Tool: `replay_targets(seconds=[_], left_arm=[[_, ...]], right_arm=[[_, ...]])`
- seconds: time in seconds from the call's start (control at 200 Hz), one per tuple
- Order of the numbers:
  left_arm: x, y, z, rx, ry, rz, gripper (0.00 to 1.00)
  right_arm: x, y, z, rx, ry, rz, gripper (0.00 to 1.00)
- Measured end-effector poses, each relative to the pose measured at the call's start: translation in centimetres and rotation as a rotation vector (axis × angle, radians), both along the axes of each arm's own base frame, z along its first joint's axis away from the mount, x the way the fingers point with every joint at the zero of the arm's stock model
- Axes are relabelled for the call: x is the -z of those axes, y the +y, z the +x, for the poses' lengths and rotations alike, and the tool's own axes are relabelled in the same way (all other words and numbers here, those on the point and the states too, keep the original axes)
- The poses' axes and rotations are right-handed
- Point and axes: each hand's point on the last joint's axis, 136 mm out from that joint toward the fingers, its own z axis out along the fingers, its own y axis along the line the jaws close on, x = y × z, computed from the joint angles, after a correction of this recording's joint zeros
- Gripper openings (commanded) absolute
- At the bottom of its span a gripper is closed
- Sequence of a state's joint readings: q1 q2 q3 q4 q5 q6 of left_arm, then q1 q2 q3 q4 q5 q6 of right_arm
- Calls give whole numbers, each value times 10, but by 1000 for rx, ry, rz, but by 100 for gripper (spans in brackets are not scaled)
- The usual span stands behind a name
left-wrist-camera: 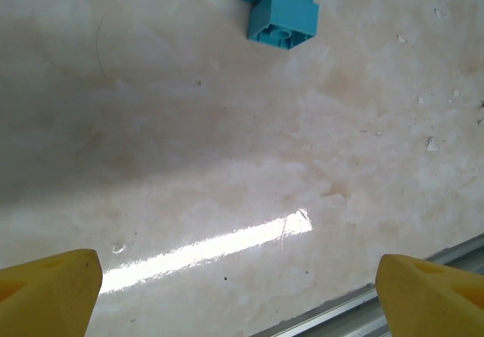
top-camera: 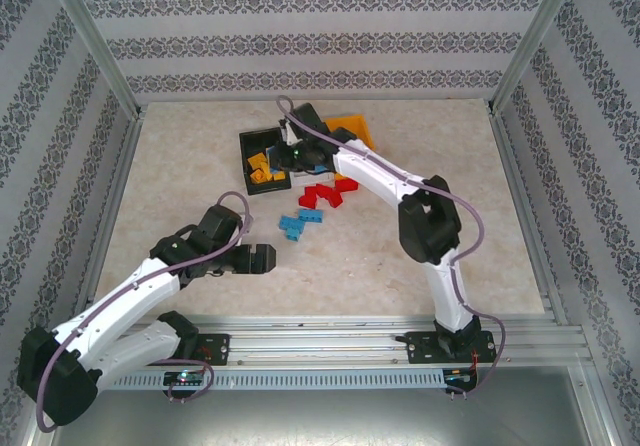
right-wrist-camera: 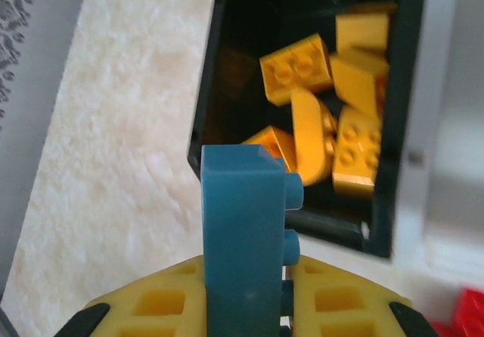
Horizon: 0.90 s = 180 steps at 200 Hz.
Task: Sort the legos into containers by color
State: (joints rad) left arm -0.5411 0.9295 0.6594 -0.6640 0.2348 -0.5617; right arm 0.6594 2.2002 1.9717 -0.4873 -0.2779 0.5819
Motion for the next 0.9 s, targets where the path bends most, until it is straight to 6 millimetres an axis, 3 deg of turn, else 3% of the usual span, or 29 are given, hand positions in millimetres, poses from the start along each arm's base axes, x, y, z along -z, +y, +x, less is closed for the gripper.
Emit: replay_targets(seconds=[0.15, 0.26, 0.365, 0.575, 0.759, 0.899], left_arm=[[1, 1, -2, -20, 13, -7, 94], [2, 1, -2, -26, 20, -7, 95], [8, 1, -2, -28, 42, 7, 95], [22, 2, -2, -30, 91, 43, 96], [24, 12, 2, -59, 81, 97, 95], [2, 35, 10, -156, -15, 142, 96]], right_arm=[[6, 14, 22, 0, -18, 9, 20], [16, 19, 34, 3, -14, 4, 36], [25, 21, 36, 2, 2, -7, 44], [30, 14, 25, -10, 23, -19, 33], [31, 8, 21, -9, 31, -19, 45], [22, 11, 25, -33, 2, -30, 48]])
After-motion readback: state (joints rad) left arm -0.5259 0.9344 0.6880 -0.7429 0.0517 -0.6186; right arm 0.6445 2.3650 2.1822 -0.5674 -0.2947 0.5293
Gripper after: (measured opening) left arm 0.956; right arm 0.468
